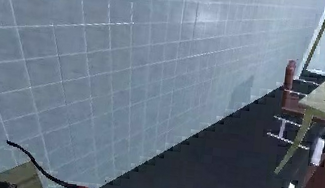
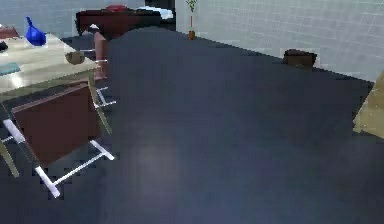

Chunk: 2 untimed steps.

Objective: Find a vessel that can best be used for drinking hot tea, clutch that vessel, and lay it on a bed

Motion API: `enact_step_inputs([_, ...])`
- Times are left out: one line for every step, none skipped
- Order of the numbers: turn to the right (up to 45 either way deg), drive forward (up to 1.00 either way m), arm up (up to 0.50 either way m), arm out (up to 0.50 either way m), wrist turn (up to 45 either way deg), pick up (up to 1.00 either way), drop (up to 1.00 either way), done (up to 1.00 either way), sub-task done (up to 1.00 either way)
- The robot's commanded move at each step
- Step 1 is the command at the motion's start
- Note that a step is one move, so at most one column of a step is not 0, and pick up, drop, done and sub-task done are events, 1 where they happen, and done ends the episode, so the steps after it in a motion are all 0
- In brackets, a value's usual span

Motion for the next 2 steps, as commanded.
enact_step_inputs([-36.0, 0.0, 0.0, 0.0, 0.0, 0.0, 0.0, 0.0, 0.0])
enact_step_inputs([0.0, 0.05, 0.0, 0.0, 0.0, 0.0, 0.0, 0.0, 0.0])
